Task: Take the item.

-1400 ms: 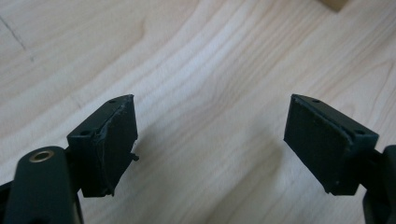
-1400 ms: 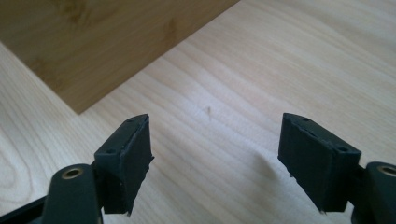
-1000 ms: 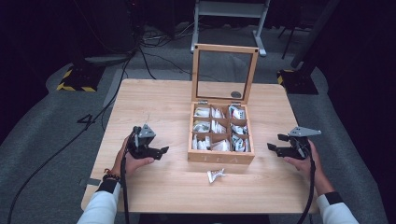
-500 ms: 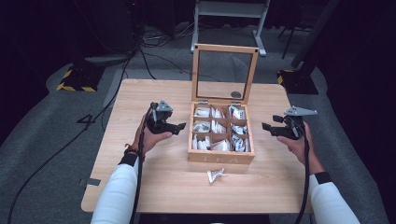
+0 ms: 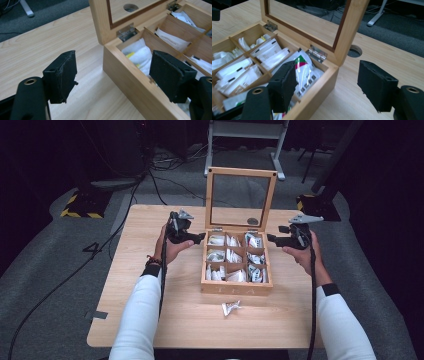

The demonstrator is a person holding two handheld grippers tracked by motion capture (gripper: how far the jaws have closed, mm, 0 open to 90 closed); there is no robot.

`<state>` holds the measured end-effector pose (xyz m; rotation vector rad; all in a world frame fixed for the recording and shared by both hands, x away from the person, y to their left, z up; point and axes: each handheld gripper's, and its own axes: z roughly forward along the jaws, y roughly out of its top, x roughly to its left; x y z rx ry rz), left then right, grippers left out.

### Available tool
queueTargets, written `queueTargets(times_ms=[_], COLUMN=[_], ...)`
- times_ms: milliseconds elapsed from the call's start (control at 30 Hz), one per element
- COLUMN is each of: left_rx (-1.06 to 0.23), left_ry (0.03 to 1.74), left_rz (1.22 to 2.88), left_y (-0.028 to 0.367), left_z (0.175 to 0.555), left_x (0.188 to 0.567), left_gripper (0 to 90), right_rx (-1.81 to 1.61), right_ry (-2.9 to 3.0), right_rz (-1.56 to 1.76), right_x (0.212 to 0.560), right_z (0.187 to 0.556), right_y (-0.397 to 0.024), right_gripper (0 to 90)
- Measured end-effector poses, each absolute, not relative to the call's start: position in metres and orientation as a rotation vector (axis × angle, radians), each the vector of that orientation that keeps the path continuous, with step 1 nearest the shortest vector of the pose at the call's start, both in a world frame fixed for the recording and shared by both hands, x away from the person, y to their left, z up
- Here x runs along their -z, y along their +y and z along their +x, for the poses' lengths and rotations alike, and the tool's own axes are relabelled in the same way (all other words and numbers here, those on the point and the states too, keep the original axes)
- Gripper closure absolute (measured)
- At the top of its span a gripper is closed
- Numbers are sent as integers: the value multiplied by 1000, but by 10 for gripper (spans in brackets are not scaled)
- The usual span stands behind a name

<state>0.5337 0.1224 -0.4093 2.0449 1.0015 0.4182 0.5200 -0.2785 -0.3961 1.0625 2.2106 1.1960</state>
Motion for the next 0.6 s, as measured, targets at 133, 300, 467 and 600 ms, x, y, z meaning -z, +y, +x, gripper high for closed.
queueTargets(times_ms=[133, 300, 467, 600], left_rx=[-427, -443, -458, -471], left_ry=[1043, 1092, 1086, 1080], left_rz=[2041, 2052, 2051, 2051], left_y=[113, 101, 90, 81], left_z=[549, 567, 576, 582], left_x=[405, 403, 398, 397], left_gripper=[226, 231, 234, 244], right_rx=[-1154, -1137, -1109, -1136], right_ry=[2218, 2201, 2180, 2171], right_rz=[1067, 1103, 1162, 1227], right_x=[394, 392, 392, 396], right_z=[535, 550, 564, 575], right_y=[-264, -255, -260, -264], right_gripper=[318, 323, 319, 309])
